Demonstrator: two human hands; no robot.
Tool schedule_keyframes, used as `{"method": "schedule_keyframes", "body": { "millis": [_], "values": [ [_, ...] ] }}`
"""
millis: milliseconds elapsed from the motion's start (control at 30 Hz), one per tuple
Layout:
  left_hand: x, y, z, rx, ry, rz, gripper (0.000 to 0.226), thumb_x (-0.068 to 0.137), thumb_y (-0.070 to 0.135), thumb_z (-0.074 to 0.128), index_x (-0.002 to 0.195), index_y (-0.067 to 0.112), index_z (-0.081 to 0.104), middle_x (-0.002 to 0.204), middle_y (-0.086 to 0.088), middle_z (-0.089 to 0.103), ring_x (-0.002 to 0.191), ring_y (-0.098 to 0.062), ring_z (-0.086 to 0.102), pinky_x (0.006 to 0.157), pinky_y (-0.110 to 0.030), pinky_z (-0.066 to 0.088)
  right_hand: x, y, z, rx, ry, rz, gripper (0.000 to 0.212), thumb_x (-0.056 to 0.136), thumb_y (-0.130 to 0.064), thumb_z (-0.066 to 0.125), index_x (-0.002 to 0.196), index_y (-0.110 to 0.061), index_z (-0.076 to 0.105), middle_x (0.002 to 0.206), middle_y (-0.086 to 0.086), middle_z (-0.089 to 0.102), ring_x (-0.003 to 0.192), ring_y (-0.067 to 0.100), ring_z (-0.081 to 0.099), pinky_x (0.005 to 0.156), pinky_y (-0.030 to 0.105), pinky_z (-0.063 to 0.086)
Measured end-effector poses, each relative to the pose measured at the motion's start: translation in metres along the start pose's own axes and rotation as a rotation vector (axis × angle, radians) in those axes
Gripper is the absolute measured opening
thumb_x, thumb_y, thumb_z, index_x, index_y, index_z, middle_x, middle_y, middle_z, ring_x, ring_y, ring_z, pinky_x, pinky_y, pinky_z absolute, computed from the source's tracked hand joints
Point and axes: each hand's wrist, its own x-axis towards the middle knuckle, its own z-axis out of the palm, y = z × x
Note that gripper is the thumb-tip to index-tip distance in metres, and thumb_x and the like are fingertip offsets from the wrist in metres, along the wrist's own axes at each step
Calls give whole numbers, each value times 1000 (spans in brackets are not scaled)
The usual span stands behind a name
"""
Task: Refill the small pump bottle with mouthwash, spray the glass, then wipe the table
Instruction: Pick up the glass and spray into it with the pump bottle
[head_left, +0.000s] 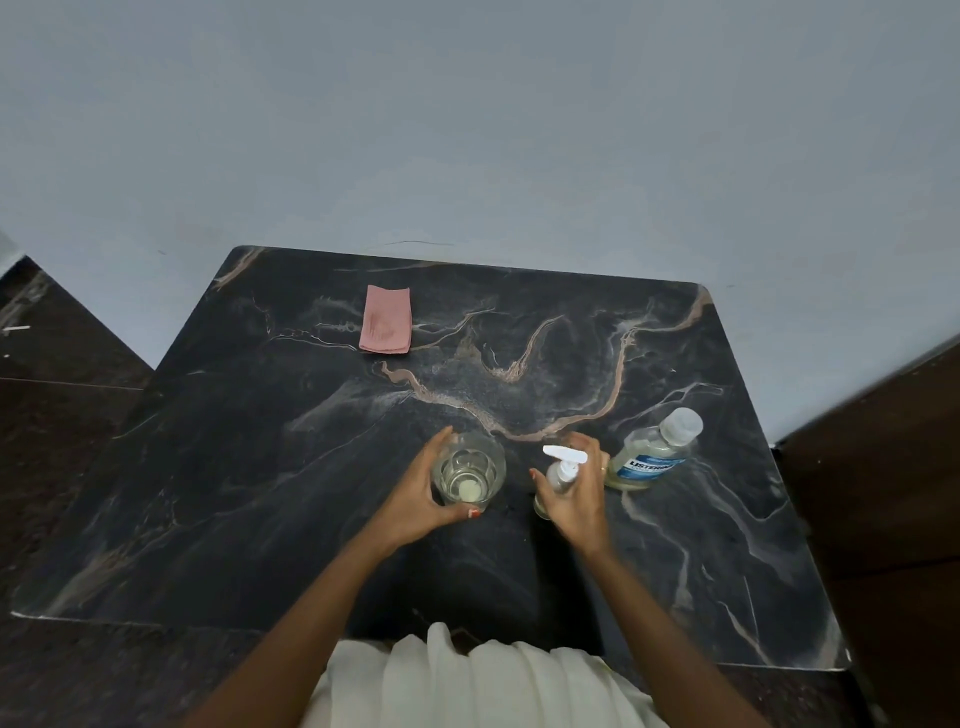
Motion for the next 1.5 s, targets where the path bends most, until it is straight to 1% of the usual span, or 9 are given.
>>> {"method": "schedule_keyframes", "body": {
  "millis": [100, 233, 367, 500, 733, 900, 1033, 1267, 1500],
  "values": [
    [0, -9, 5, -65, 8, -41, 112, 56, 17, 85, 139, 36, 11, 135, 12, 35, 129, -10, 37, 111, -35, 29, -4, 2, -2, 18, -4, 30, 51, 61, 2, 78, 103, 2, 50, 106, 13, 48, 101, 23, 41, 90, 37, 36],
    [0, -18, 15, -60, 56, -58, 116, 54, 20, 86, 138, 41, 8, 134, 15, 33, 125, -1, 36, 104, -23, 29, -11, 6, -2, 28, -3, 67, 63, 57, -1, 82, 108, 2, 45, 110, 10, 41, 107, 21, 39, 94, 19, 29],
    [1, -24, 30, -59, 180, -31, 110, 54, 12, 86, 138, 26, 17, 132, 14, 36, 124, -2, 37, 100, -14, 29, -24, 12, 2, 21, 15, 194, 65, 59, -10, 84, 109, -3, 43, 109, 3, 38, 105, 20, 42, 92, 26, 35],
    [-1, -27, 43, -56, 265, -2, 105, 50, 13, 87, 132, 29, 24, 124, 28, 35, 114, 21, 36, 87, 4, 30, -36, 15, 6, 21, 60, 343, 60, 62, -20, 83, 104, -22, 40, 104, -7, 41, 102, 19, 47, 84, 31, 43],
    [3, -24, 40, 45, 390, -45, 80, 49, 27, 86, 104, 56, 36, 104, 22, 56, 97, 4, 56, 80, -7, 40, -37, 11, 9, 40, 119, 398, 53, 63, -12, 81, 94, -30, 42, 93, -4, 52, 89, 23, 57, 78, 44, 51],
    [10, -18, 31, 78, 390, -39, 80, 46, 34, 87, 102, 58, 36, 100, 23, 58, 96, 11, 56, 73, 0, 42, -28, 12, 9, 100, 113, 333, 42, 66, -2, 78, 95, -19, 54, 93, 0, 58, 89, 21, 59, 80, 36, 50],
    [29, 1, 19, 94, 423, -6, 76, 47, 32, 86, 101, 52, 36, 96, 24, 57, 88, 10, 57, 70, 3, 40, 0, 5, 12, 144, 79, 318, 45, 67, -3, 77, 106, -5, 56, 103, 8, 63, 97, 22, 60, 86, 35, 49],
    [81, 31, -6, 68, 476, 49, 79, 49, 24, 88, 113, 30, 41, 98, 17, 56, 89, 1, 56, 76, -7, 42, 69, -13, 29, 224, 47, 350, 57, 73, 0, 71, 126, -7, 49, 116, 10, 62, 103, 16, 57, 88, 24, 44],
    [142, 35, -30, 36, 449, 60, 82, 52, 19, 86, 118, 25, 39, 105, 15, 53, 94, 6, 53, 74, 2, 39, 138, -11, 48, 191, 2, 322, 56, 77, 7, 62, 129, -8, 45, 124, 14, 58, 116, 26, 54, 102, 39, 42]
  ]
}}
